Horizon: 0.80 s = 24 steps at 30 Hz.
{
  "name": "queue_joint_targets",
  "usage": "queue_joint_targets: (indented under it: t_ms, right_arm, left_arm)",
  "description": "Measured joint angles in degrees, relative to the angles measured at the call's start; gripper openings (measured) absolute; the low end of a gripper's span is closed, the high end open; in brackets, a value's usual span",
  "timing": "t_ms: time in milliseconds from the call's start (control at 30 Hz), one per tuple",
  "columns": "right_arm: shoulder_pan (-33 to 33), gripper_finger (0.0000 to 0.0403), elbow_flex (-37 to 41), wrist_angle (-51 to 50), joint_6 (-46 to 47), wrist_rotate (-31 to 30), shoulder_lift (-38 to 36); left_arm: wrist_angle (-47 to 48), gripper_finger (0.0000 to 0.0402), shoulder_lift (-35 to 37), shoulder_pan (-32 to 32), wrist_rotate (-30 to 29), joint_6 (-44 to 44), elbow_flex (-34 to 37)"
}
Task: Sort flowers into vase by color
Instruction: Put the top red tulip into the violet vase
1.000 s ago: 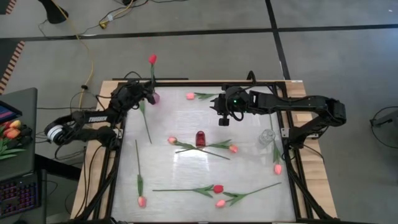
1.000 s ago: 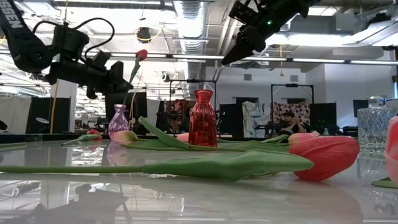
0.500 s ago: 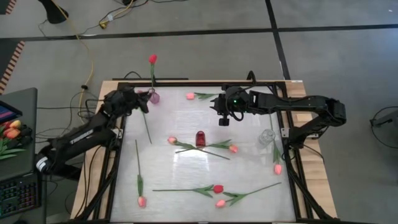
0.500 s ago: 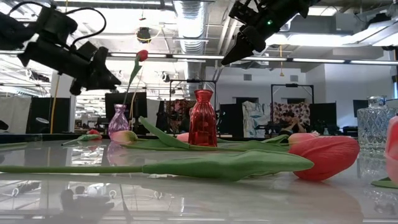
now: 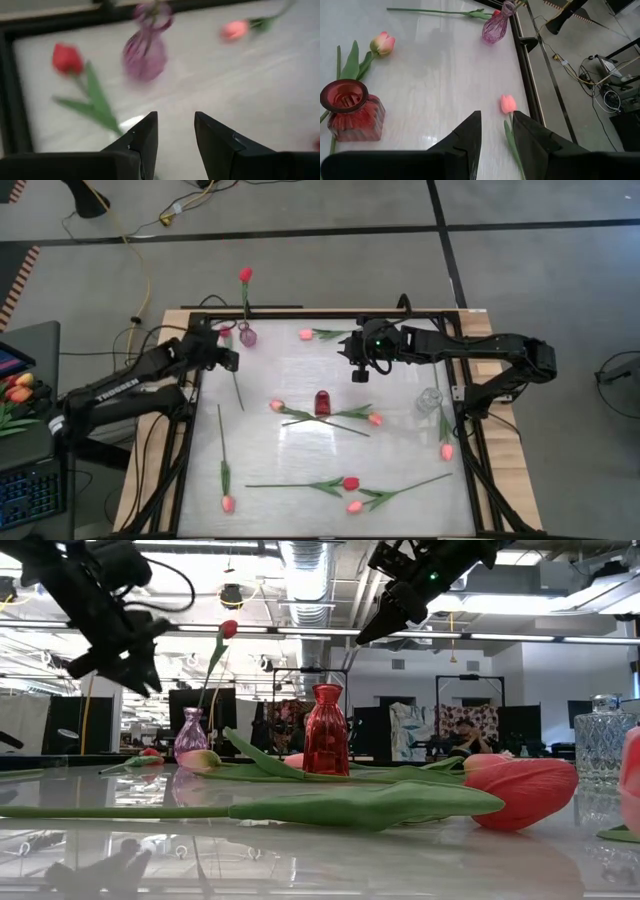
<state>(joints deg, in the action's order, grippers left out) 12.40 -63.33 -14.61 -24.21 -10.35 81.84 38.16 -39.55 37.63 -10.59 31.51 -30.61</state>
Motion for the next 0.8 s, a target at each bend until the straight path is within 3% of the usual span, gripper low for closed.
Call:
queue_joint_targets:
  t_ms: [533,800]
  right_arm:
    - [0.0,0.0137,0.0,-4.4,-0.2,0.0,0.0]
    - [0.0,0.0137,0.0,-8.4,-0.2,0.0,0.0]
  left_arm:
    - [3.3,0.0116,-20.6,-4.5,-2.8,13.9,0.0]
    - [2.0,0.0116,-26.8,-5.6,-4.1,17.9,0.0]
